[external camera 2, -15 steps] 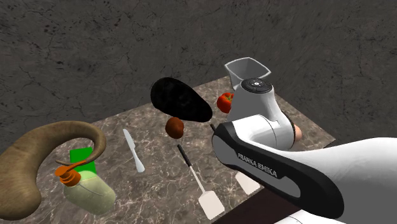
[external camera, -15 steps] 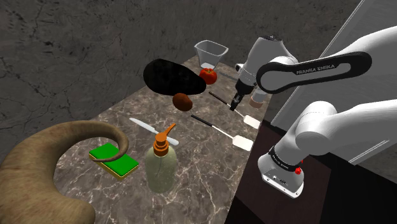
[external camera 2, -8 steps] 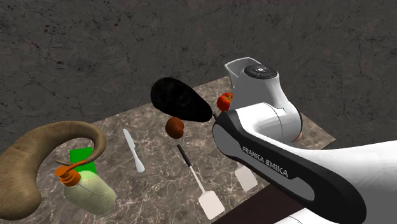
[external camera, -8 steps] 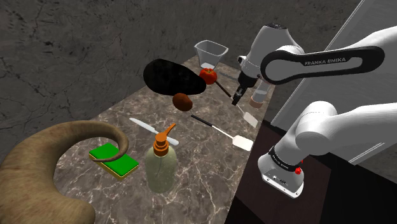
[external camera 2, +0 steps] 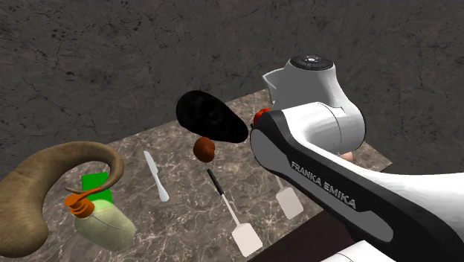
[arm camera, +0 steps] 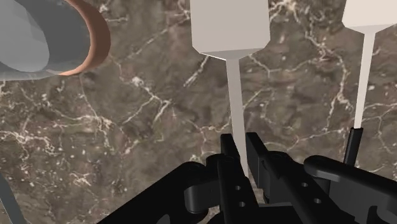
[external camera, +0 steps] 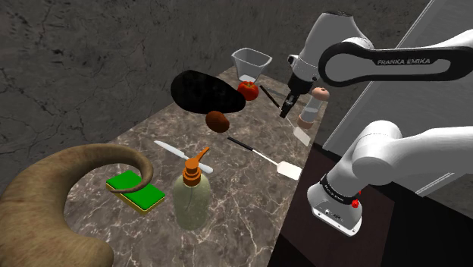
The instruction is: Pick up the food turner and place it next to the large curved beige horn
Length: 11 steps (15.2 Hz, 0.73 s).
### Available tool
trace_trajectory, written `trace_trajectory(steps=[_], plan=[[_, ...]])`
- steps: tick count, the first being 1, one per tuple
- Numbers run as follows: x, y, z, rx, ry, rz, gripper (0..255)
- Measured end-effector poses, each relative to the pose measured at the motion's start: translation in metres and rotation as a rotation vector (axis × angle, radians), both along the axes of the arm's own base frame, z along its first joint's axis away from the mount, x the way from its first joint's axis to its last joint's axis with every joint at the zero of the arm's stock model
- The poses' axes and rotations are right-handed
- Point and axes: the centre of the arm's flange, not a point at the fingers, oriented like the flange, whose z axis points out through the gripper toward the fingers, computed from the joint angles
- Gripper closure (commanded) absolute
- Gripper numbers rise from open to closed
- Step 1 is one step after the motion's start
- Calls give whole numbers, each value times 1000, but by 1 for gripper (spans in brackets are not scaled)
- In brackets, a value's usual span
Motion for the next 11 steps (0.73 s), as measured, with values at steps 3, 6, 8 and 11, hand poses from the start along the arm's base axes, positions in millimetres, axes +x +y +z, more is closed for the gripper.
trace_trajectory(steps=[3,6,8,11], plan=[[1,-2,16,0,0,0,255],[1,-1,33,0,0,0,255],[2,-1,43,0,0,0,255],[1,-1,58,0,0,0,255]])
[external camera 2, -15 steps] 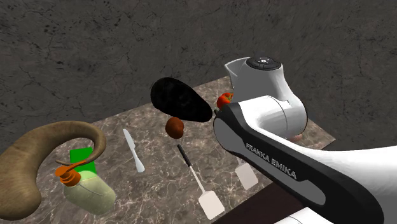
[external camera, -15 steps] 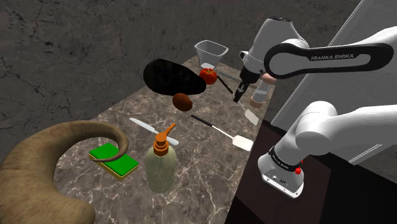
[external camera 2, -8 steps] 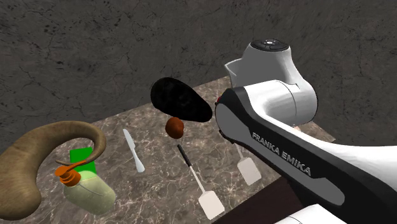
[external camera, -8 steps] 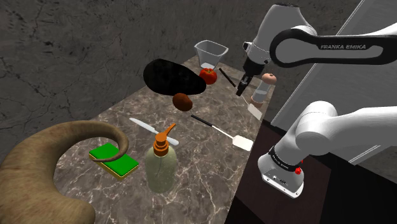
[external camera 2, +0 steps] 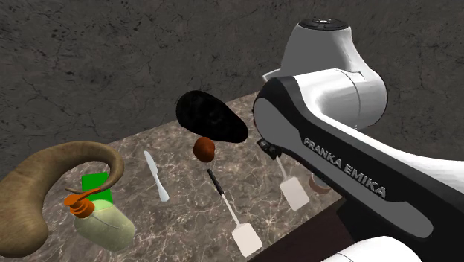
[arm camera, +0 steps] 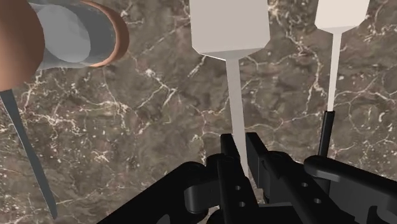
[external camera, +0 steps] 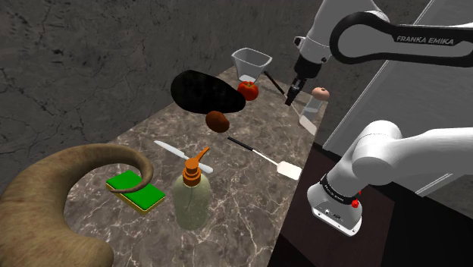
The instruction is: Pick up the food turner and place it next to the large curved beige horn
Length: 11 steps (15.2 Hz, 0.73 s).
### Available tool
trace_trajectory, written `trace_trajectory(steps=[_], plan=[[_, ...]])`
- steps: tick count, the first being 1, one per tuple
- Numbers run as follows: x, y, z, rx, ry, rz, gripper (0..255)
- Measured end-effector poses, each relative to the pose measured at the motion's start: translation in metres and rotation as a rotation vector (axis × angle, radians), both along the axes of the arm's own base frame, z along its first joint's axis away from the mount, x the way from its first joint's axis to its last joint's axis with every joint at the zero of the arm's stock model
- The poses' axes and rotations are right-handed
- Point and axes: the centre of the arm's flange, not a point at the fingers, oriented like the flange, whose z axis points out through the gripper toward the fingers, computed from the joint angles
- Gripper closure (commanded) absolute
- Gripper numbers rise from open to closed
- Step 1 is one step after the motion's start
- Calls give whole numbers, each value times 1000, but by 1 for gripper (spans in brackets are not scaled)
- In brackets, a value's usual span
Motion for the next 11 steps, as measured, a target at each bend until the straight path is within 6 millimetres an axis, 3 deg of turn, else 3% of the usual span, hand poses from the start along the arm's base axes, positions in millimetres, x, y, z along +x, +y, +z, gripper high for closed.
trace_trajectory(steps=[6,11], plan=[[-1,0,31,0,0,0,255],[-12,52,34,-1,0,1,255]])
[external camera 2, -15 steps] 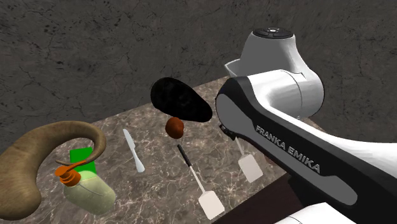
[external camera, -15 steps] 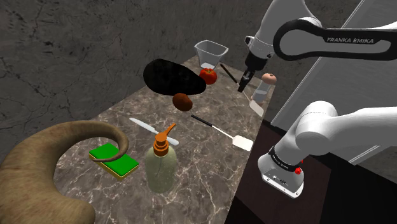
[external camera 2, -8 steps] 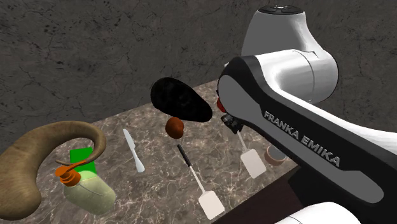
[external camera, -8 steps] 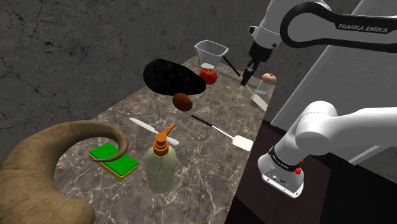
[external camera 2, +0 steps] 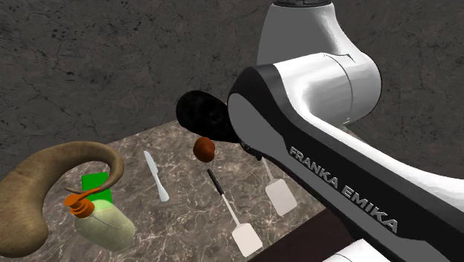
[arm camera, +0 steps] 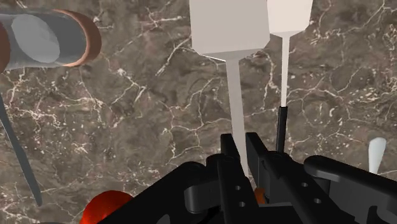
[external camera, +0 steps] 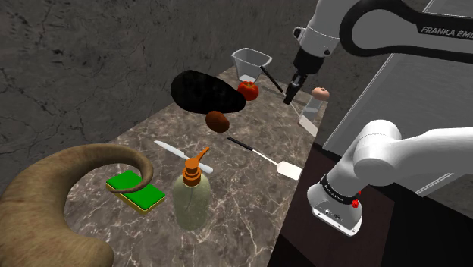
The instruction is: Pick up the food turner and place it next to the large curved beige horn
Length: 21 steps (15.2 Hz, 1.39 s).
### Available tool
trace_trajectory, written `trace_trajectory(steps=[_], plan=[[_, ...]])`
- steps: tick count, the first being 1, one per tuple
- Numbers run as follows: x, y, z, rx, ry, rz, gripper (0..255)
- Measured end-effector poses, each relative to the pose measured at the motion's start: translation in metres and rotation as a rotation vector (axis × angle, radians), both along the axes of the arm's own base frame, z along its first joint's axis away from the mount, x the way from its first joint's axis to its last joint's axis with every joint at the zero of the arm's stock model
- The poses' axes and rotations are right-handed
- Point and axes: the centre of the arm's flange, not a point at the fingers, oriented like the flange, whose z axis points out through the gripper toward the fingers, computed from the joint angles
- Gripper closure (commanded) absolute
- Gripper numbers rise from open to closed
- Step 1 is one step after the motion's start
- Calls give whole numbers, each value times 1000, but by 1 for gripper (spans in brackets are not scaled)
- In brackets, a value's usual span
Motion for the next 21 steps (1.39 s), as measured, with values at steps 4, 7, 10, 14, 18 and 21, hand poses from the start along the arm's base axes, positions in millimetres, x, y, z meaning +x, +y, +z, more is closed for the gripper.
trace_trajectory(steps=[4,7,10,14,18,21], plan=[[-14,53,-1,0,0,0,255],[-25,89,0,0,-1,0,255],[-32,127,0,0,0,0,255],[-48,177,1,-1,0,-1,255],[-59,228,-2,-1,-1,-1,255],[-68,269,-1,-1,0,-1,255]])
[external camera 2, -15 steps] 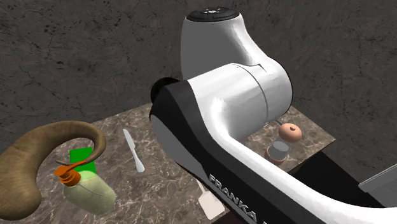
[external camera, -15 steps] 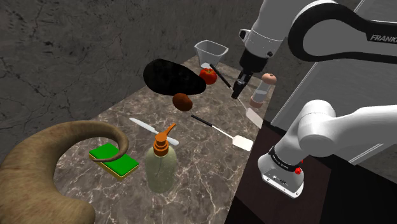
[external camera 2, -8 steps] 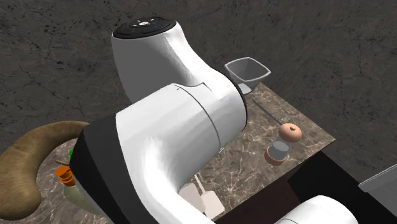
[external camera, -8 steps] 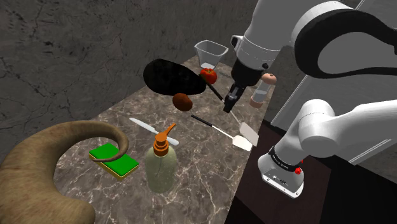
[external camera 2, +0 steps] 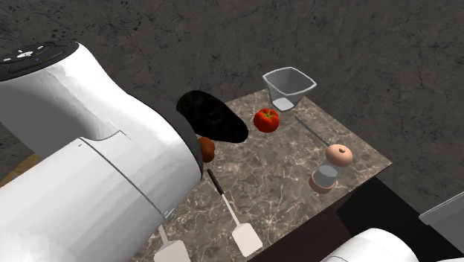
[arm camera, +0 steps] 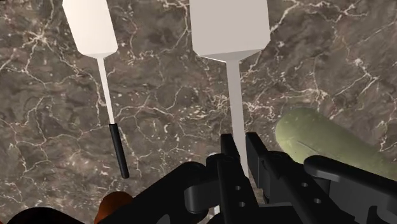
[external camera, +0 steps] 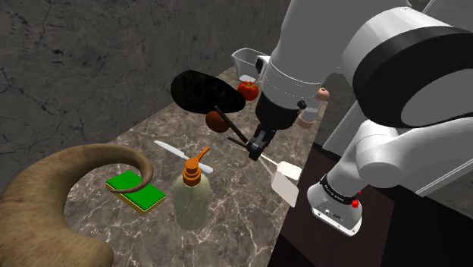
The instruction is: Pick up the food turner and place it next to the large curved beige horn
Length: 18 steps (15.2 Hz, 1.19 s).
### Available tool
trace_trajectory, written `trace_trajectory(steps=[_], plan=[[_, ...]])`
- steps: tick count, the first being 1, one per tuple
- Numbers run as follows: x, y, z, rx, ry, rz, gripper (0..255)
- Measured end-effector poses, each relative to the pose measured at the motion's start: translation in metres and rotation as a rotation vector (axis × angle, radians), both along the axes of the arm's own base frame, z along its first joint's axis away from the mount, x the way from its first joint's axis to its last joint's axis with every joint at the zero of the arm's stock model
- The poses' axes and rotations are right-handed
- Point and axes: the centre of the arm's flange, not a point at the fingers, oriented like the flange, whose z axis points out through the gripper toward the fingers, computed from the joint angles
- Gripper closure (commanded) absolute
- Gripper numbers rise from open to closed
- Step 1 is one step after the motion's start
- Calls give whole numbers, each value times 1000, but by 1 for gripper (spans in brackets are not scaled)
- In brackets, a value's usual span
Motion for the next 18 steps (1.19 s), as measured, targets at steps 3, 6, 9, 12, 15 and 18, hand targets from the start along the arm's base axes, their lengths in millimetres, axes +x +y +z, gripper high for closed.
trace_trajectory(steps=[3,6,9,12,15,18], plan=[[-13,38,0,0,-1,0,255],[-19,76,-1,0,-1,0,255],[-30,115,0,0,-1,1,255],[-40,156,1,0,0,2,255],[-50,193,4,-3,3,3,255],[-65,230,1,-4,10,11,255]])
